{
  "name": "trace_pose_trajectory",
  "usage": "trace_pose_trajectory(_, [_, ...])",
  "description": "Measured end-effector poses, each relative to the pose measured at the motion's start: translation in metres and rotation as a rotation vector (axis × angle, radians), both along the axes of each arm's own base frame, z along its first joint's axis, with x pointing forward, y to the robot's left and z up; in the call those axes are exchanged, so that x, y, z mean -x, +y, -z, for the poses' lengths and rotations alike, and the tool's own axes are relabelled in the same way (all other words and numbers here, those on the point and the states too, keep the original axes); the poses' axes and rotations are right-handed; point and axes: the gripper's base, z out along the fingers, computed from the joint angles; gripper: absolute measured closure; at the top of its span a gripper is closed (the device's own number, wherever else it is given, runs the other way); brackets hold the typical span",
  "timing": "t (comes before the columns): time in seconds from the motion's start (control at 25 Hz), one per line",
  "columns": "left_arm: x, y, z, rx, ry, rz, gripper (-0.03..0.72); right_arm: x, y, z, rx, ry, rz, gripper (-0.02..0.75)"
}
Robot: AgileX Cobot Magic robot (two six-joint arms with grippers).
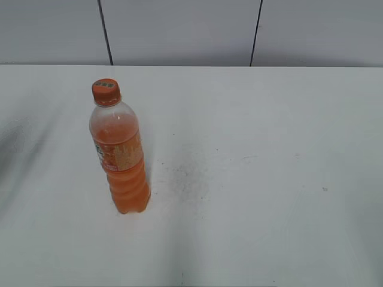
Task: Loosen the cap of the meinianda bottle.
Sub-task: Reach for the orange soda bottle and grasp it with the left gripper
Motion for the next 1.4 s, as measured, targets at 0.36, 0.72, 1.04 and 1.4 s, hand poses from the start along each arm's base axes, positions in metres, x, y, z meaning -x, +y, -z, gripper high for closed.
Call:
trace_pose_trajectory(0.36, [-0.019,0.034,0.037,0.061,0.152,0.576,0.305,0.000,0.000,0.000,0.000,0.000,0.000,0.174])
trace_pose_trajectory(0.72, [-0.018,-0.027,0.077,-0.108,0.343,0.908,0.256,0.000,0.000,0.000,0.000,0.000,0.000,0.174])
trace_pose_trajectory(1.04, [-0.016,-0.064,0.106,-0.106,0.436,1.034,0.165,0.000,0.000,0.000,0.000,0.000,0.000,0.174])
trace_pose_trajectory(1.4, [-0.020,-0.075,0.129,-0.082,0.360,1.105,0.162,0.000,0.000,0.000,0.000,0.000,0.000,0.174])
